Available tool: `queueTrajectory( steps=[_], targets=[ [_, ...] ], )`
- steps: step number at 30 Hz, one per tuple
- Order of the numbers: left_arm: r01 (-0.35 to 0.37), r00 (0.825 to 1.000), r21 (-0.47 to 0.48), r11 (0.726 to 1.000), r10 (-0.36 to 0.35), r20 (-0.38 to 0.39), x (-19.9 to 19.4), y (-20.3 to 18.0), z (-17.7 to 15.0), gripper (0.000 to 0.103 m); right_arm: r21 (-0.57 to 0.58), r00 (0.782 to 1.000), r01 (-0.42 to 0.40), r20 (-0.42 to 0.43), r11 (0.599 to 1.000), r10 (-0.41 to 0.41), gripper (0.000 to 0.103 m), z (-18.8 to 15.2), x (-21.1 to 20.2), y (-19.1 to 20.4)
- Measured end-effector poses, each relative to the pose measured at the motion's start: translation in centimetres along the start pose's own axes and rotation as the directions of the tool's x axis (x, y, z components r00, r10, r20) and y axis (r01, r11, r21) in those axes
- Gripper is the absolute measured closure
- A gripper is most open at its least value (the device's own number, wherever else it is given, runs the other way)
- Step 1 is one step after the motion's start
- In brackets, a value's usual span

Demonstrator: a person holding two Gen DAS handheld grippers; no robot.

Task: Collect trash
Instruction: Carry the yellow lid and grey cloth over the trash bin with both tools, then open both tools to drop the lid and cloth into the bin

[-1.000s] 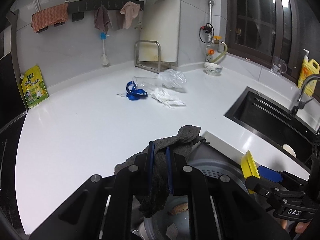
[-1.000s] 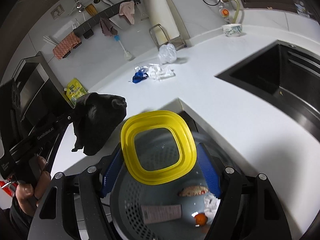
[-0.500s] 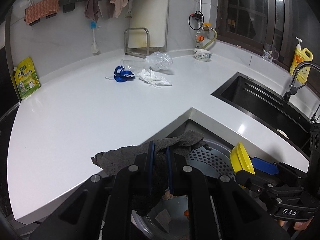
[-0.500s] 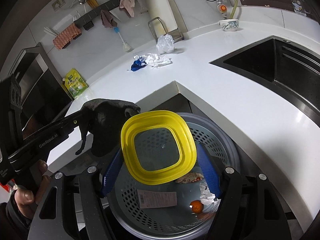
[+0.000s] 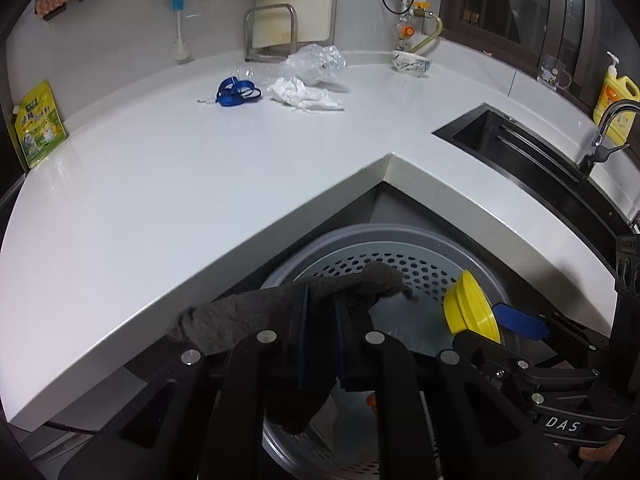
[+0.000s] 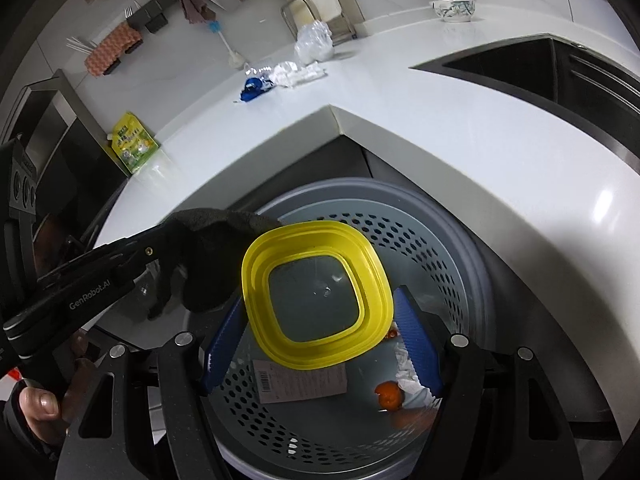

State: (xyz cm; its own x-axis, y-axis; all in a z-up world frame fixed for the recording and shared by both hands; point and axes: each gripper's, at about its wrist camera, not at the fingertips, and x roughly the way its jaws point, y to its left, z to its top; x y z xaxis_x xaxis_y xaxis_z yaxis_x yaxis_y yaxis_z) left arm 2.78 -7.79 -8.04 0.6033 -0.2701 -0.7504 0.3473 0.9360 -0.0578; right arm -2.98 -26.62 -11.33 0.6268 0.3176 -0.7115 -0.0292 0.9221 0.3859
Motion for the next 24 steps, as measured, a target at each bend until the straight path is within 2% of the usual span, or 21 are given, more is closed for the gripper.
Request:
queueTrajectory(
  steps=[6,8,9,10,11,14,21,24],
  targets=[
    [0.004,1.000,-0.002,1.000,-0.004,-0.008,0.2,0.0,0.1,0.087,0.005,1.000,-0.017,0.023,1.000,0.017,0.032,0.2,-0.6,-0.3],
    [0.000,1.000,-0.002,1.000,0.000,-0.004,0.0,0.0,0.1,0.074,0.014,0.999,-0.014,0.032,1.000,0.013,0.032,0.3,-0.9,-0.6],
    [-0.005,1.000,-0.003,1.000,0.005,0.001,-0.1,0.0,0.1,0.056,0.018,0.999,-0.014,0.034,1.000,0.014,0.032,0.4,-1.0,-0.7],
    [-0.011,1.000,-0.008,1.000,0.011,0.011,-0.3,0.1,0.1,0.032,0.022,0.999,-0.015,0.037,1.000,0.014,0.032,0.4,-1.1,-0.8],
    [-0.013,1.000,-0.014,1.000,0.013,0.025,-0.6,0.2,0.1,0.027,0.024,0.999,-0.014,0.039,1.000,0.013,0.031,0.4,-1.2,-0.8],
    [-0.019,0.999,-0.009,1.000,0.020,0.047,-1.2,0.2,0.3,0.028,0.019,0.999,-0.006,0.046,1.000,0.005,0.028,0.5,-1.4,-0.9],
    [-0.021,0.999,-0.011,1.000,0.021,0.040,-1.2,0.3,0.3,0.027,0.022,0.999,-0.008,0.049,1.000,0.007,0.028,0.5,-1.4,-0.9],
    [-0.020,0.999,-0.012,1.000,0.020,0.035,-1.2,0.3,0.2,0.023,0.021,0.999,-0.009,0.048,1.000,0.008,0.028,0.5,-1.4,-0.9]
  ],
)
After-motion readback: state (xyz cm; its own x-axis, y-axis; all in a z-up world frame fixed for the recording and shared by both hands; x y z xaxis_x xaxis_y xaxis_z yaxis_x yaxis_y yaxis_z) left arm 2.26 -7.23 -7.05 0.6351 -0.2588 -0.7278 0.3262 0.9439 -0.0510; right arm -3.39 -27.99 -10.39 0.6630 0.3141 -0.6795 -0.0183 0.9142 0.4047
